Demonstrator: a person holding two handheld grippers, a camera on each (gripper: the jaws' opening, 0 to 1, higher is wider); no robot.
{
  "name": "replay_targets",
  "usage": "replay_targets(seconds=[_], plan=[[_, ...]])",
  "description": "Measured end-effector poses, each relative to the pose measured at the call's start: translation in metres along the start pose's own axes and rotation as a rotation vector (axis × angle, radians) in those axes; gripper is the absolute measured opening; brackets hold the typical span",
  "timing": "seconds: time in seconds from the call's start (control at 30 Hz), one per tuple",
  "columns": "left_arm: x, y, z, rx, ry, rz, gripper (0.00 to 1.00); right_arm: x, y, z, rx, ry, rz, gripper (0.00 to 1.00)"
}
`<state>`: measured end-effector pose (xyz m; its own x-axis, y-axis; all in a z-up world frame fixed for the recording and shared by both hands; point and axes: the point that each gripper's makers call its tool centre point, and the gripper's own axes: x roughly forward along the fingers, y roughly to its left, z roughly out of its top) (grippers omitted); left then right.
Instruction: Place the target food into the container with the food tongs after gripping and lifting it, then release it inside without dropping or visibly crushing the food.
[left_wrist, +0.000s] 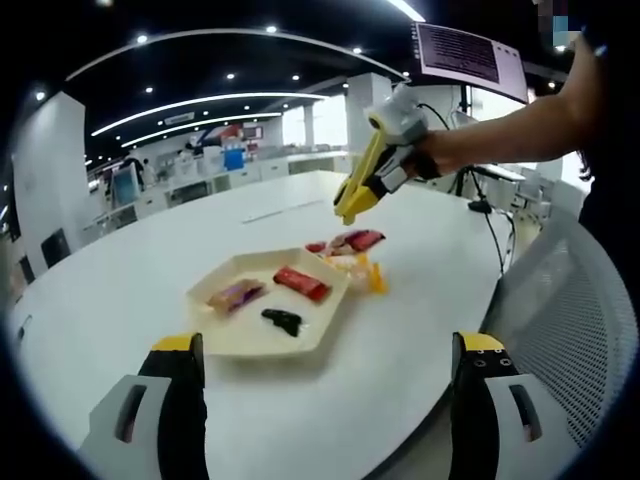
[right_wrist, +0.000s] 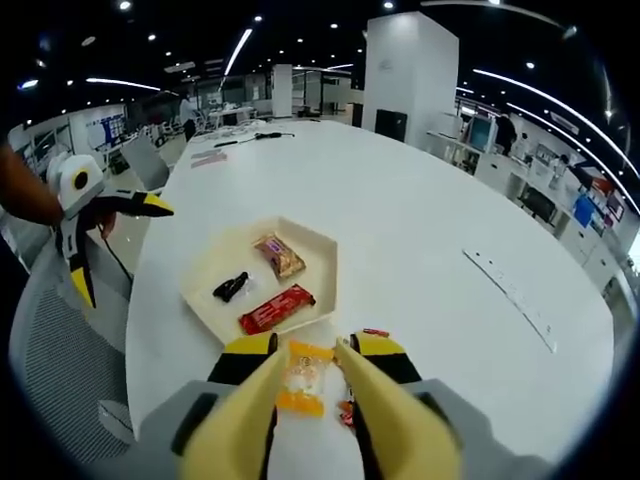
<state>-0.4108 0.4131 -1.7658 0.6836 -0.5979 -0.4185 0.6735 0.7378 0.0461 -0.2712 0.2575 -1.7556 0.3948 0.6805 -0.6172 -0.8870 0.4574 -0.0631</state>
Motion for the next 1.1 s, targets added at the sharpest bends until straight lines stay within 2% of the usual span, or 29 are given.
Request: replay_targets(seconds=[0.13,0.23,0.43,0.67,0.83,1.1], plan=[[0.0,0.0,-0.001,-0.001,0.001,-0.001,0.99,0.001,0.003,-0.001,0.003,-0.012,0.002,0.27],[0.001,0.0,-0.001,0.0,0.004,-0.004,0.99,0.005,0.001,-0.008,0.002,0.005,-0.019,0.28],[0.001,-0.001,-0.004,0.0,0.014,-0.004,0.99,0.013,-0.004,-0.021,0.067,-0.023,-0.042,0.28],[0.001,0.001,-0.008,-0.007,0.038,0.003,1.0,0.028,-0.001,-0.034,0.098,-0.035,-0.023,0.29],[0.002,0.001,-0.011,-0.005,0.052,0.004,1.0,0.035,0.002,-0.042,0.077,-0.024,-0.024,0.29],[0.004,-0.002,-0.015,0.003,0.077,-0.015,1.0,0.034,0.001,-0.057,0.093,-0.003,-0.018,0.28]])
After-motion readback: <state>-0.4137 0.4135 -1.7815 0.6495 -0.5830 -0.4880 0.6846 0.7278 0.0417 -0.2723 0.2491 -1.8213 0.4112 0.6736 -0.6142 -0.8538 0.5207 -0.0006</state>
